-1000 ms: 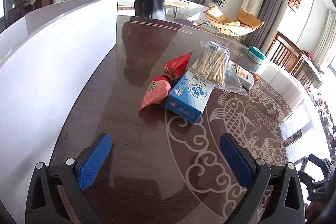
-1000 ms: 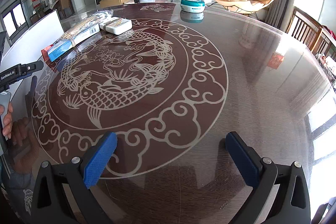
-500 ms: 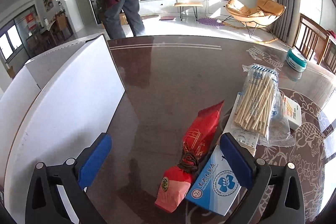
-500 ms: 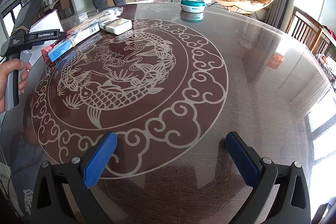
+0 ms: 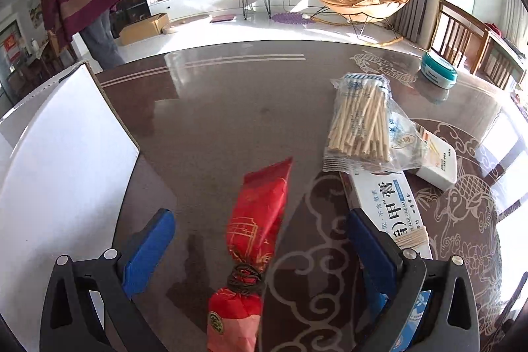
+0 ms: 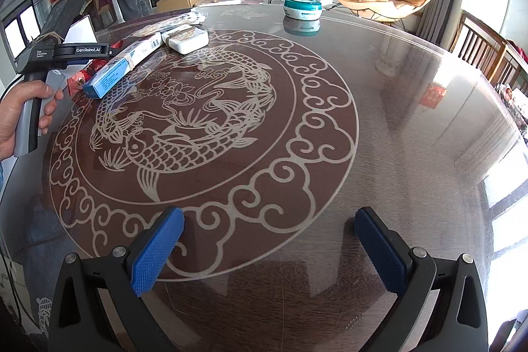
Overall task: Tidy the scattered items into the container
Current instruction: 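Lift the red snack bag with the left tool while the right tool grasps the white-blue nail cream box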
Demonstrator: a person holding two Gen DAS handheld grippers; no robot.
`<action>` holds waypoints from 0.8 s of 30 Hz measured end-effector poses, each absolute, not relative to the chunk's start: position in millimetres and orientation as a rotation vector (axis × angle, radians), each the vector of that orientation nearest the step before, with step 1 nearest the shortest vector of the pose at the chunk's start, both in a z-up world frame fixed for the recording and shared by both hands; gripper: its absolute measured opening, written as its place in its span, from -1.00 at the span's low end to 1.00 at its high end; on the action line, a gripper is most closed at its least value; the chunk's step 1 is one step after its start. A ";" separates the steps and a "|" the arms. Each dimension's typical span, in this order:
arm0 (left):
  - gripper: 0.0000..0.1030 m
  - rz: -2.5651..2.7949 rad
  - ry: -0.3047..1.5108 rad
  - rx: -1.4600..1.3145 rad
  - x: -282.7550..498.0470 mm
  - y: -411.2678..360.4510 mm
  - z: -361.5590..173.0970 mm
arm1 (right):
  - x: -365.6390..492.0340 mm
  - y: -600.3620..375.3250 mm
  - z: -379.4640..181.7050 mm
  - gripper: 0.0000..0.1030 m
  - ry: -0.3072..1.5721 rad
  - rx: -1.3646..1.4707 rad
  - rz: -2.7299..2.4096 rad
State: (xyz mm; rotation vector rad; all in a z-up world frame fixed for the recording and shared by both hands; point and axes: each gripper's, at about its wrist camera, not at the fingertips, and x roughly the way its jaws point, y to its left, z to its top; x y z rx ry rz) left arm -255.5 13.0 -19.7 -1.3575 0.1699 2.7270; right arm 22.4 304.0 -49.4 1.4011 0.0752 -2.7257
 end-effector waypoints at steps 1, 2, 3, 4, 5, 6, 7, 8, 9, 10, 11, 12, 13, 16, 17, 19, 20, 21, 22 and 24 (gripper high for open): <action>1.00 2.717 0.197 -1.349 -252.4 17.7 -18.8 | 22.3 304.0 -49.5 1.00 0.075 1.401 -2.726; 1.00 2.727 0.213 -1.348 -250.8 19.4 -17.8 | 22.4 304.0 -49.5 1.00 0.075 1.401 -2.726; 1.00 2.743 0.205 -1.360 -250.8 17.6 -17.8 | 22.4 304.0 -49.5 1.00 0.075 1.401 -2.726; 1.00 2.749 0.170 -1.379 -251.7 13.4 -19.1 | 22.3 303.9 -49.5 1.00 0.075 1.401 -2.726; 1.00 2.739 0.120 -1.398 -253.1 7.8 -21.8 | 22.3 303.9 -49.5 1.00 0.075 1.401 -2.726; 1.00 2.725 0.079 -1.415 -253.6 2.4 -25.5 | 22.4 303.9 -49.6 1.00 0.075 1.401 -2.726; 0.97 2.718 0.065 -1.420 -252.1 -1.4 -28.9 | 22.3 303.9 -49.6 1.00 0.075 1.401 -2.726; 0.88 2.720 0.076 -1.398 -248.6 -3.1 -29.7 | 22.3 303.9 -49.6 1.00 0.075 1.401 -2.726; 0.53 2.721 0.092 -1.366 -244.4 -3.8 -28.2 | 22.3 303.9 -49.6 1.00 0.075 1.401 -2.726; 0.35 2.714 0.105 -1.349 -241.4 -3.9 -26.4 | 22.3 303.9 -49.6 1.00 0.075 1.400 -2.726; -0.03 2.704 0.116 -1.341 -238.7 -3.7 -24.4 | 22.3 303.9 -49.5 1.00 0.075 1.400 -2.726; -0.54 2.695 0.123 -1.340 -235.6 -4.3 -22.6 | 22.4 303.9 -49.5 1.00 0.075 1.400 -2.726; -0.60 2.688 0.116 -1.343 -231.4 -6.4 -21.7 | 22.4 304.0 -49.5 1.00 0.075 1.401 -2.726; -0.60 2.702 0.093 -1.329 -207.6 -13.7 -22.3 | 22.3 304.0 -49.4 1.00 0.075 1.400 -2.726; -0.60 2.707 0.085 -1.328 -197.2 -16.0 -22.3 | 22.3 304.1 -49.4 1.00 0.074 1.400 -2.726; -0.60 2.715 0.056 -1.334 -172.7 -22.3 -22.2 | 22.5 303.7 -49.5 1.00 0.073 1.401 -2.726; -0.60 2.719 0.055 -1.336 -160.4 -24.9 -22.3 | 22.5 303.5 -49.6 1.00 0.073 1.401 -2.726; -0.60 2.725 0.062 -1.334 -148.7 -27.0 -22.4 | 22.5 303.5 -49.6 1.00 0.073 1.401 -2.726; -0.60 2.732 0.073 -1.328 -137.9 -28.4 -22.7 | 22.1 303.1 -49.6 1.00 0.073 1.402 -2.725; -0.60 2.750 0.084 -1.311 -122.3 -31.5 -23.1 | 13.3 298.1 -47.3 1.00 0.032 1.430 -2.697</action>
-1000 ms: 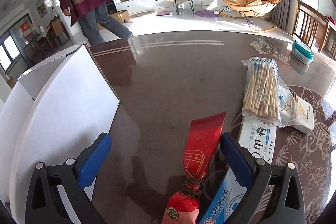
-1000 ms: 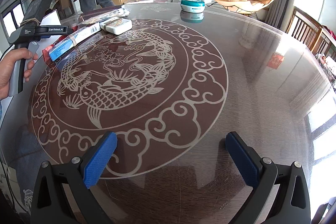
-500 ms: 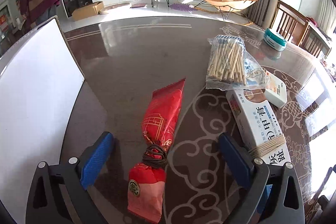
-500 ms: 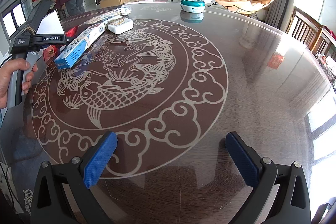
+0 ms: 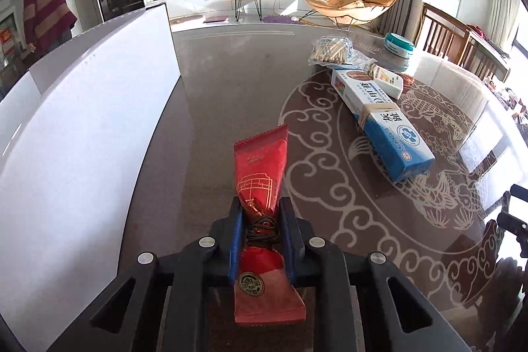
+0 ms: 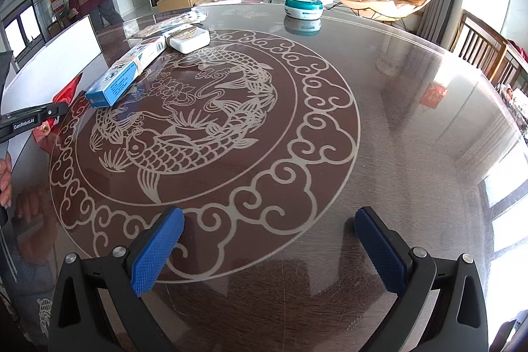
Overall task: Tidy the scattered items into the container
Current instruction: 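Lift the red snack bag with the left tool while the right tool grasps the white-blue nail cream box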
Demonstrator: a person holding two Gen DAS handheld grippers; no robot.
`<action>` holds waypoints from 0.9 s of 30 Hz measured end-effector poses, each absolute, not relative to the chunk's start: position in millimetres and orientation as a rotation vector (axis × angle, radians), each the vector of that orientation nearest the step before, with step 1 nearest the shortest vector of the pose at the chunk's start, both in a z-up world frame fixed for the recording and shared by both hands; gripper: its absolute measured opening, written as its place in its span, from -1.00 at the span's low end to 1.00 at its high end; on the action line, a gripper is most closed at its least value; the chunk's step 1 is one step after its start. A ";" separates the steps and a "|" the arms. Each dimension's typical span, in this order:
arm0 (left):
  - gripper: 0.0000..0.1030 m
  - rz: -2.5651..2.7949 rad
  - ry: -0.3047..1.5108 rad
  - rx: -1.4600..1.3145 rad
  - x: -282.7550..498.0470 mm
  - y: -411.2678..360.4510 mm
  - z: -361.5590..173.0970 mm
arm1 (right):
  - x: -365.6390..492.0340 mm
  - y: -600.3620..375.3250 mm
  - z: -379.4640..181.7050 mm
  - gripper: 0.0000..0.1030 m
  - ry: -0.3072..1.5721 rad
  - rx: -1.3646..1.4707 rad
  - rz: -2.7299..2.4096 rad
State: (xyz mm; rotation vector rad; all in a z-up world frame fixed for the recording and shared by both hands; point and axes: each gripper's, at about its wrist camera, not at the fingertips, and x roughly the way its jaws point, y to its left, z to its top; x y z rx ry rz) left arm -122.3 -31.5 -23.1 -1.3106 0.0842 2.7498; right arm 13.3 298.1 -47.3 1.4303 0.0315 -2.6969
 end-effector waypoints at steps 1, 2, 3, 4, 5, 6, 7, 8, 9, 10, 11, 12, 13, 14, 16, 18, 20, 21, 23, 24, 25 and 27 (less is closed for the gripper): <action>-0.60 2.754 0.065 -1.309 -117.8 -34.2 -23.0 | 4.8 291.2 -43.6 1.00 -0.050 1.425 -2.643; -0.60 2.756 0.034 -1.311 -115.2 -37.3 -22.8 | -6.5 281.0 -39.2 0.98 -0.156 1.400 -2.560; -0.60 2.758 0.001 -1.312 -113.7 -39.7 -22.9 | -20.0 267.1 -35.1 0.98 -0.240 1.377 -2.486; -0.60 2.760 -0.022 -1.313 -113.1 -40.9 -23.1 | -35.5 249.3 -31.1 0.97 -0.275 1.362 -2.446; -0.60 2.763 -0.024 -1.314 -113.2 -40.5 -23.3 | -51.7 229.2 -28.0 0.97 -0.265 1.357 -2.434; -0.60 2.767 -0.009 -1.317 -113.2 -38.3 -23.6 | -69.0 205.9 -26.6 0.97 -0.234 1.354 -2.418; -0.60 2.774 0.015 -1.320 -113.1 -35.2 -23.8 | -85.3 182.1 -26.9 0.97 -0.183 1.350 -2.406; -0.60 2.780 0.038 -1.323 -113.0 -32.5 -23.9 | -100.6 159.9 -28.8 0.97 -0.114 1.355 -2.404; -0.60 2.784 0.052 -1.324 -113.0 -31.4 -24.2 | -114.4 139.6 -32.9 0.96 -0.036 1.371 -2.407; -0.60 2.784 0.051 -1.324 -113.7 -31.5 -24.2 | -125.6 122.5 -38.4 0.88 0.034 1.389 -2.409; -0.60 2.781 0.041 -1.323 -114.7 -32.1 -24.0 | -132.6 109.6 -41.7 0.79 0.102 1.386 -2.424; -0.60 2.779 0.030 -1.322 -115.0 -33.1 -24.1 | -135.6 99.3 -42.5 0.67 0.177 1.356 -2.454; -0.60 2.777 0.025 -1.321 -115.2 -33.7 -24.2 | -136.0 93.2 -43.3 0.44 0.233 1.329 -2.476; -0.60 2.778 0.025 -1.321 -115.4 -33.5 -24.4 | -134.2 92.6 -43.0 0.18 0.248 1.306 -2.492; -0.60 2.779 0.033 -1.322 -115.3 -32.4 -24.7 | -125.7 102.3 -40.5 -0.12 0.217 1.281 -2.502; -0.60 2.778 0.029 -1.320 -116.0 -32.1 -25.0 | -108.9 117.0 -39.0 -0.12 0.227 1.274 -2.495; -0.60 2.775 0.017 -1.316 -114.8 -33.6 -25.0 | -79.9 138.1 -39.8 -0.12 0.258 1.253 -2.495; -0.60 2.774 0.014 -1.315 -113.0 -34.0 -25.1 | -63.0 152.2 -40.5 -0.12 0.252 1.239 -2.498; -0.60 2.760 -0.020 -1.308 -105.8 -31.3 -24.8 | -25.3 183.0 -41.7 -0.12 0.251 1.212 -2.521; -0.61 2.746 -0.038 -1.301 -100.2 -26.4 -24.6 | -6.1 199.5 -42.5 -0.12 0.242 1.210 -2.530; -0.61 2.729 -0.047 -1.294 -94.2 -18.6 -24.5 | 10.9 214.3 -42.9 -0.12 0.237 1.216 -2.543; -0.61 2.688 -0.053 -1.278 -83.3 3.1 -24.5 | 36.9 240.3 -42.8 -0.12 0.227 1.227 -2.569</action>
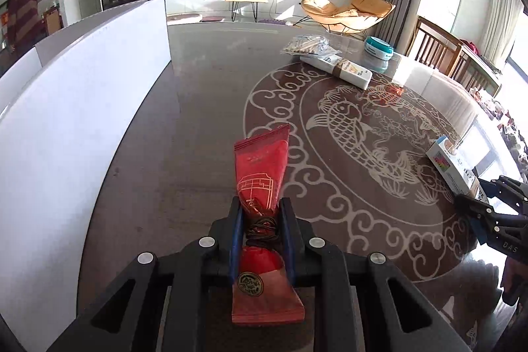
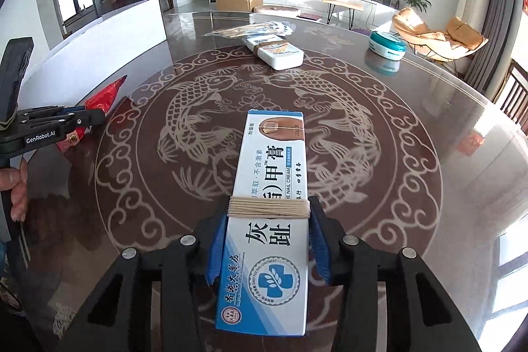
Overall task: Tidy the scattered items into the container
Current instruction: 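Lift the red snack bag with the left tool while the right tool grasps the white-blue nail cream box, then hold the red bag and nail cream box above the table with both tools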
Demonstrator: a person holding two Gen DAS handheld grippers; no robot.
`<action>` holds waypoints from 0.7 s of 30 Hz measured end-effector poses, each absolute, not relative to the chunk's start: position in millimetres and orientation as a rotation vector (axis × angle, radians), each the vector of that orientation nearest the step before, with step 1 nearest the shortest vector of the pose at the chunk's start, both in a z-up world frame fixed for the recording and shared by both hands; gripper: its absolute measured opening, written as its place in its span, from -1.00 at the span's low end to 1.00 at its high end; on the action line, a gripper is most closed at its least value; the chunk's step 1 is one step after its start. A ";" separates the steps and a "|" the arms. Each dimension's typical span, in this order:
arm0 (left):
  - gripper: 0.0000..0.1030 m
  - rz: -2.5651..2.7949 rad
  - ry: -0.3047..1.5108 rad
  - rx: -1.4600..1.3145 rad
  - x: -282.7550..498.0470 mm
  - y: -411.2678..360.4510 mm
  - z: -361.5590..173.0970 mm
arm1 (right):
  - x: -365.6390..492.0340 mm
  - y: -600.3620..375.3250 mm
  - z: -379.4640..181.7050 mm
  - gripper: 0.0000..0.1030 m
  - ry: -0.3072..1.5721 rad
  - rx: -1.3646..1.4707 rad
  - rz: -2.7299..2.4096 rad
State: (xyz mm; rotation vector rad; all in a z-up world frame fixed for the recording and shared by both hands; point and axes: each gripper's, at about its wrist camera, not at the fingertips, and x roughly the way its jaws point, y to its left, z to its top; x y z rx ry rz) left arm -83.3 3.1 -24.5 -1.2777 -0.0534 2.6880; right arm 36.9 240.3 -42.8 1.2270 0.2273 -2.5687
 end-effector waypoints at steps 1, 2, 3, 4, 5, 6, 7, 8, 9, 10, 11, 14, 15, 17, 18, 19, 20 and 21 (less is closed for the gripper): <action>-0.61 2.663 -0.067 -1.270 -79.9 14.6 -24.7 | 45.4 251.9 -41.7 -0.12 0.226 1.232 -2.583; -0.61 2.643 -0.077 -1.264 -78.0 25.4 -24.5 | 51.7 258.9 -41.3 -0.12 0.226 1.237 -2.598; -0.61 2.636 -0.070 -1.263 -77.5 35.3 -24.1 | 55.7 263.4 -41.1 -0.12 0.217 1.243 -2.607; -0.59 2.648 -0.046 -1.267 -78.0 43.8 -23.9 | 58.3 266.1 -40.7 -0.11 0.198 1.248 -2.609; -0.59 2.670 -0.018 -1.273 -79.0 50.0 -24.0 | 58.5 266.8 -40.1 -0.08 0.187 1.251 -2.611; -0.55 2.686 -0.001 -1.277 -80.0 53.8 -24.1 | 57.5 266.2 -39.7 -0.04 0.194 1.256 -2.621; -0.48 2.691 0.008 -1.279 -80.7 56.0 -24.2 | 53.5 266.5 -39.9 0.12 0.201 1.266 -2.639; -0.43 2.688 0.020 -1.279 -81.1 58.3 -24.4 | 47.8 267.6 -40.7 0.26 0.191 1.278 -2.649; -0.33 2.681 0.040 -1.278 -81.5 61.2 -24.2 | 44.6 270.3 -41.4 0.32 0.164 1.289 -2.647; -0.15 2.678 0.071 -1.279 -81.6 64.6 -24.4 | 41.6 273.3 -42.2 0.46 0.144 1.297 -2.641; 0.07 2.686 0.114 -1.293 -81.9 68.5 -25.3 | 41.4 272.6 -42.3 0.54 0.156 1.301 -2.639; 0.95 2.719 0.107 -1.372 -88.2 64.8 -31.1 | 38.0 273.6 -43.7 0.66 0.161 1.312 -2.636; 0.95 2.708 0.079 -1.383 -90.7 61.5 -32.3 | 36.8 275.1 -44.5 0.72 0.146 1.318 -2.631; 1.00 2.704 0.089 -1.392 -92.1 60.6 -33.2 | 35.5 272.9 -46.2 0.87 0.160 1.327 -2.625; 1.00 2.704 0.094 -1.392 -91.8 61.6 -33.8 | 34.7 271.6 -47.3 0.92 0.170 1.334 -2.618; 1.00 2.705 0.093 -1.392 -91.4 62.1 -34.2 | 34.4 271.5 -47.9 0.96 0.169 1.337 -2.611; 1.00 2.705 0.093 -1.392 -91.1 62.0 -34.5 | 34.3 271.5 -48.1 0.97 0.167 1.337 -2.609; 1.00 2.705 0.092 -1.392 -91.1 62.0 -34.5 | 34.3 271.5 -48.1 0.97 0.168 1.338 -2.609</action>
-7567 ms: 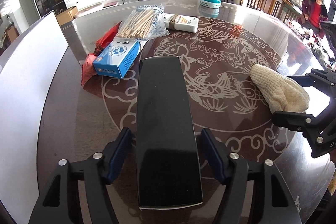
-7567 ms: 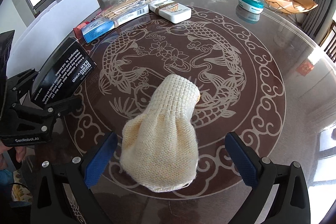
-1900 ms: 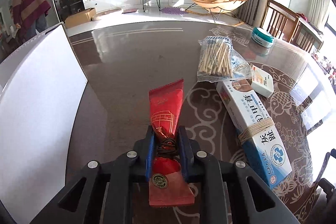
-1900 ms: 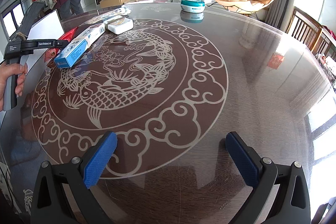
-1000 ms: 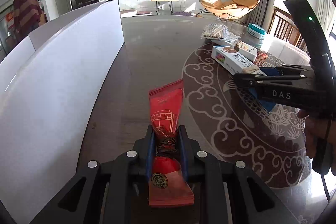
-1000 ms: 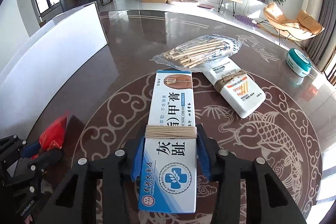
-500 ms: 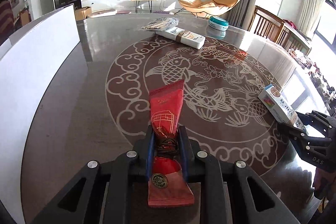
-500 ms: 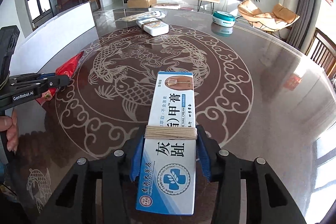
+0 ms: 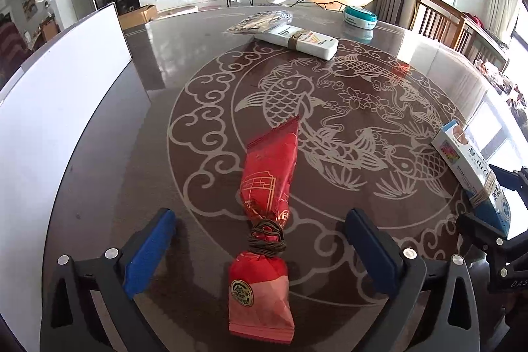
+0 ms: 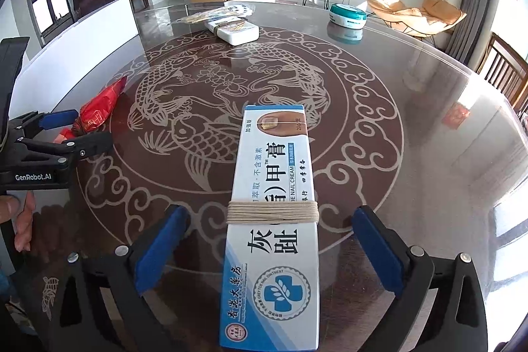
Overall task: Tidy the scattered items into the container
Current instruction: 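Hold the red bag and nail cream box above the table with both tools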
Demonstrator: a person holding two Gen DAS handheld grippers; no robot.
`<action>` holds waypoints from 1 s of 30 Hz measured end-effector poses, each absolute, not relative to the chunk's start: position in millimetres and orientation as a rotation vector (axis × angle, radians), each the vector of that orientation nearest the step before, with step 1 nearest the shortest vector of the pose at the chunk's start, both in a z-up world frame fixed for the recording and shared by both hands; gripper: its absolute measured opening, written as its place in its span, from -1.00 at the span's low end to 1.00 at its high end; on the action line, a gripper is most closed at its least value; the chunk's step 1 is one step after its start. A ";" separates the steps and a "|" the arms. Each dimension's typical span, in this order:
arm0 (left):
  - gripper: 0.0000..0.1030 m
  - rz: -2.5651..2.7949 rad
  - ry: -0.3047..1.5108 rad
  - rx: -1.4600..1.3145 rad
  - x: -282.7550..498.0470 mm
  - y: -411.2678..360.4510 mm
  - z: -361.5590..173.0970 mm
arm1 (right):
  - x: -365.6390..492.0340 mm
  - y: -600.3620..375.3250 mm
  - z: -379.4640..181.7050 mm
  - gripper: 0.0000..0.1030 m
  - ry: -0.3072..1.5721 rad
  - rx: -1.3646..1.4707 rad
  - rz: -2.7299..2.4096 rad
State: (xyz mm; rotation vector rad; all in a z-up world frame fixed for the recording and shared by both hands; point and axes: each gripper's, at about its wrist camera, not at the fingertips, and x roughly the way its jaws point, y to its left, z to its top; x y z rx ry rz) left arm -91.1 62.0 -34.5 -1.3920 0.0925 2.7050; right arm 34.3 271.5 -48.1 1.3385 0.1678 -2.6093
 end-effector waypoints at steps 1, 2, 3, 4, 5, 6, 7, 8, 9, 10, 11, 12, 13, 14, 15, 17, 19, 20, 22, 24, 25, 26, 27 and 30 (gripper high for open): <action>1.00 2.705 0.092 -1.392 -91.2 62.1 -34.5 | 34.4 271.6 -48.2 0.99 0.169 1.341 -2.611; 1.00 2.705 0.092 -1.392 -91.2 62.0 -34.5 | 34.6 271.8 -48.3 0.99 0.168 1.342 -2.611; 1.00 2.705 0.092 -1.392 -91.2 62.0 -34.5 | 34.6 271.8 -48.2 0.99 0.168 1.342 -2.611; 1.00 2.706 0.092 -1.392 -91.1 62.0 -34.5 | 34.3 271.7 -48.0 1.00 0.167 1.343 -2.611; 1.00 2.707 0.093 -1.392 -90.7 61.9 -34.7 | 34.3 271.8 -47.9 1.00 0.168 1.343 -2.611; 1.00 2.707 0.093 -1.392 -90.0 61.8 -34.6 | 34.4 271.8 -47.9 1.00 0.168 1.343 -2.611; 1.00 2.707 0.092 -1.391 -89.5 61.7 -34.4 | 34.3 271.8 -47.9 1.00 0.167 1.343 -2.611; 1.00 2.706 0.091 -1.390 -89.1 61.6 -34.2 | 34.3 271.8 -47.9 1.00 0.167 1.343 -2.611; 1.00 2.705 0.091 -1.389 -88.3 61.5 -33.9 | 34.4 271.9 -47.8 1.00 0.167 1.343 -2.611; 1.00 2.704 0.091 -1.387 -87.3 61.4 -33.6 | 34.4 271.9 -47.8 1.00 0.167 1.343 -2.611; 1.00 2.702 0.093 -1.385 -86.6 61.4 -33.4 | 34.2 271.8 -47.9 1.00 0.167 1.343 -2.611; 1.00 2.701 0.095 -1.383 -86.5 61.5 -33.3 | 34.2 271.8 -47.9 1.00 0.167 1.343 -2.611; 1.00 2.700 0.098 -1.380 -86.7 61.6 -33.2 | 34.1 271.7 -48.0 1.00 0.167 1.343 -2.611; 1.00 2.695 0.100 -1.379 -87.2 61.5 -33.2 | 34.1 271.7 -48.0 1.00 0.167 1.343 -2.611; 1.00 2.692 0.101 -1.377 -87.7 61.2 -33.2 | 34.1 271.7 -48.0 1.00 0.167 1.343 -2.611; 1.00 2.691 0.101 -1.377 -88.2 61.0 -33.5 | 33.9 271.7 -48.1 1.00 0.167 1.343 -2.611; 1.00 2.691 0.101 -1.377 -88.1 61.0 -33.5 | 33.8 271.6 -48.1 1.00 0.167 1.343 -2.611; 1.00 2.691 0.101 -1.377 -88.1 61.0 -33.5 | 33.8 271.6 -48.1 1.00 0.167 1.343 -2.611; 1.00 2.691 0.101 -1.377 -88.1 61.0 -33.5 | 33.8 271.6 -48.1 1.00 0.167 1.343 -2.611; 1.00 2.691 0.101 -1.377 -88.1 61.0 -33.6 | 33.9 271.6 -48.1 1.00 0.167 1.343 -2.611; 1.00 2.691 0.101 -1.377 -88.1 61.0 -33.6 | 33.8 271.6 -48.1 1.00 0.167 1.343 -2.611; 1.00 2.691 0.101 -1.377 -88.2 61.0 -33.6 | 33.9 271.6 -48.1 1.00 0.167 1.343 -2.611; 1.00 2.691 0.101 -1.377 -88.2 61.0 -33.6 | 34.0 271.6 -48.0 1.00 0.167 1.343 -2.611; 1.00 2.691 0.101 -1.377 -88.2 61.1 -33.6 | 34.0 271.6 -48.0 1.00 0.167 1.343 -2.611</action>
